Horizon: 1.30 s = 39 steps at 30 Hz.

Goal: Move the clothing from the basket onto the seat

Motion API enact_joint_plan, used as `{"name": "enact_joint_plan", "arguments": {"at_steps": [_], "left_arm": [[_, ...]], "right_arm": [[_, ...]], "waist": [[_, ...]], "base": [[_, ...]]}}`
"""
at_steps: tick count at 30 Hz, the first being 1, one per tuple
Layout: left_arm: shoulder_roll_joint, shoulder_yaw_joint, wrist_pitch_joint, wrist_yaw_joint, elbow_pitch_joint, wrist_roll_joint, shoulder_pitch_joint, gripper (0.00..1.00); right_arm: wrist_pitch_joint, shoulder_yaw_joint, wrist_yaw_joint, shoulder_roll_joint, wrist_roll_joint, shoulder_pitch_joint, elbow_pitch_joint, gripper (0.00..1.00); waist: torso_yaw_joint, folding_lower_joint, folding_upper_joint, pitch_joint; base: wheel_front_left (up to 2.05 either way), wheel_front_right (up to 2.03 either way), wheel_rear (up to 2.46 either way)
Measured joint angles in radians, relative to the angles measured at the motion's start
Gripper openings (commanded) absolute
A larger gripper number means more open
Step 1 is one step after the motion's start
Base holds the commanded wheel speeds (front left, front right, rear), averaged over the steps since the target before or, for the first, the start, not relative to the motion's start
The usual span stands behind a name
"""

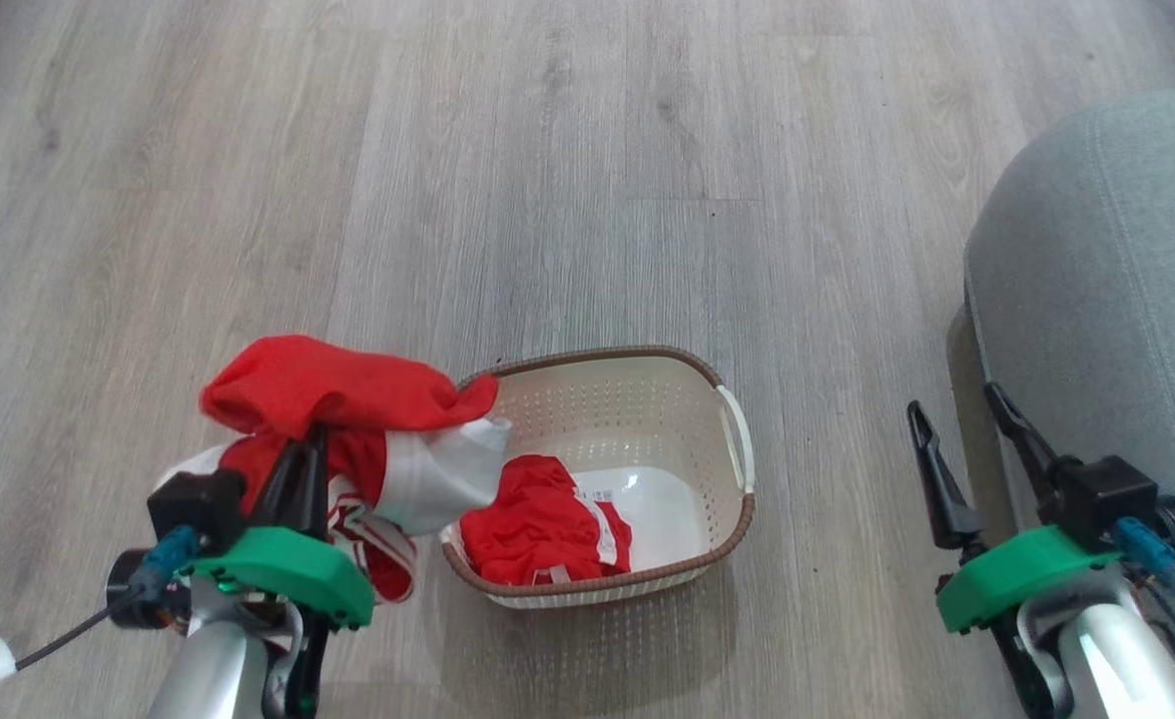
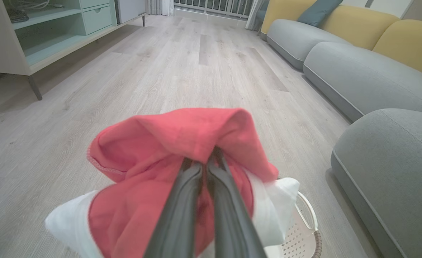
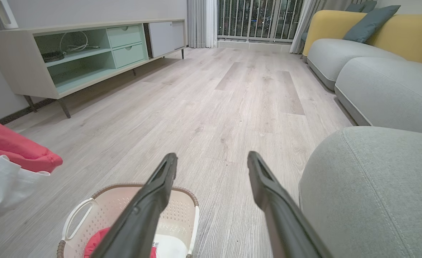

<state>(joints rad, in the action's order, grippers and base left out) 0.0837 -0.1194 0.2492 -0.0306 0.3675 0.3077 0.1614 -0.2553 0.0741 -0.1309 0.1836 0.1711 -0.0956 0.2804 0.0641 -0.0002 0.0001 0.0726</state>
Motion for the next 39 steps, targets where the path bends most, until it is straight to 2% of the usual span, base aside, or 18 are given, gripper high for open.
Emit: {"name": "enact_joint_plan", "arguments": {"at_steps": [27,30,36,39], "left_arm": [[0.002,-0.008,0.000,-0.002,-0.007,-0.003,0.000,0.00],[0.003,-0.019,0.000,-0.011,-0.022,-0.011,0.000,0.00],[0.004,-0.106,-0.032,-0.040,-0.080,-0.034,0.010,0.00],[0.000,-0.162,-0.057,-0.056,-0.118,-0.037,0.032,0.00]], "right_arm": [[0.000,0.049,0.000,0.007,0.003,0.000,0.002,1.00],[0.000,0.137,0.000,0.014,0.006,-0.013,0.002,1.00],[0.000,0.465,0.000,0.027,0.048,-0.138,0.006,1.00],[0.000,0.566,0.000,0.039,0.073,-0.228,0.015,1.00]], "waist": [[0.003,0.0001,0.0000,-0.013],[0.000,0.0002,0.0000,-0.013],[-0.003,0.0002,-0.0001,-0.018],[0.002,0.0001,-0.0001,-0.020]], "base": [[0.00,0.00,0.00],[0.00,0.00,0.00],[0.00,0.00,0.00],[0.00,0.00,0.00]]}}
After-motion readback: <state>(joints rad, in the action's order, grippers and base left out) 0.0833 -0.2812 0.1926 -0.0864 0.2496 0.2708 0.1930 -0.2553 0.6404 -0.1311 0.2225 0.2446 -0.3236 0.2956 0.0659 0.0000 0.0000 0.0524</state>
